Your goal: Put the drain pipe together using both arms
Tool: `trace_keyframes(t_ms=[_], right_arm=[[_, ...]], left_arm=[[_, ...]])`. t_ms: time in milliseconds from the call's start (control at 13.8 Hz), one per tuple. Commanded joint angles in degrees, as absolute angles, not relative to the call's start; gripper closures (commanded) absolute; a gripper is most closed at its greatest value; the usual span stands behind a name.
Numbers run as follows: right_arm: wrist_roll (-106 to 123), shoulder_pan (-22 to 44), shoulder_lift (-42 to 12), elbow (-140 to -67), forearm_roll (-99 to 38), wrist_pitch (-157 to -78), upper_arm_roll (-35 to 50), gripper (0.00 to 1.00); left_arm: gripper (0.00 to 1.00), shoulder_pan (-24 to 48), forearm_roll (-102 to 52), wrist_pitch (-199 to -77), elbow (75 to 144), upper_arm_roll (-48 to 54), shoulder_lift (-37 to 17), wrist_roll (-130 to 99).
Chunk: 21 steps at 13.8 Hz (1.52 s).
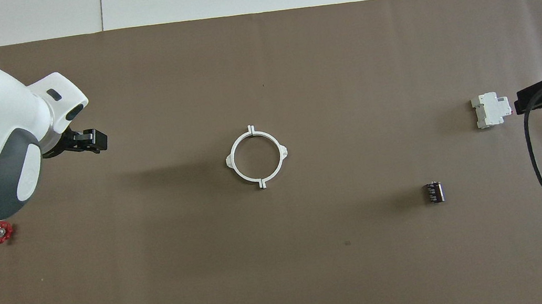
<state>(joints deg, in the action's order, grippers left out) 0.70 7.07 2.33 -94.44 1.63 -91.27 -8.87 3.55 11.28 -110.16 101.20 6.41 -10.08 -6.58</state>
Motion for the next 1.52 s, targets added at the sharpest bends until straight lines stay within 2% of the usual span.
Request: trace_keyframes(t_ms=[0, 218, 508, 1016, 1161, 1451], right_arm=[[0.88, 6.42, 2.64, -94.22, 2.46, -90.53, -8.44, 0.0], [0.88, 6.42, 2.64, -94.22, 2.46, -90.53, -8.44, 0.0], [0.88, 6.42, 2.64, -94.22, 2.46, -90.53, -8.44, 0.0], [0.88, 6.42, 2.64, -94.22, 2.46, -90.53, -8.44, 0.0], [0.88, 6.42, 2.64, -94.22, 2.46, -90.53, -8.44, 0.0], [0.88, 6.42, 2.64, -94.22, 2.46, -90.53, -8.44, 0.0]], left_arm=[[0.0, 2.99, 10.3, -108.02, 100.63, 3.35, -7.83, -0.13], [0.0, 2.99, 2.04, -107.41, 101.07, -3.58, -5.02, 10.34], [0.0, 3.08, 1.49, -104.77, 101.07, -7.38, -3.6, 16.69], [0.0, 3.78, -0.34, -100.99, 99.32, -6.95, -0.26, 15.39], [0.0, 5.44, -0.35, -99.24, 99.05, -5.46, 0.61, 7.96], [0.0, 6.16, -0.09, -94.85, 99.23, -5.36, 4.74, 5.27]])
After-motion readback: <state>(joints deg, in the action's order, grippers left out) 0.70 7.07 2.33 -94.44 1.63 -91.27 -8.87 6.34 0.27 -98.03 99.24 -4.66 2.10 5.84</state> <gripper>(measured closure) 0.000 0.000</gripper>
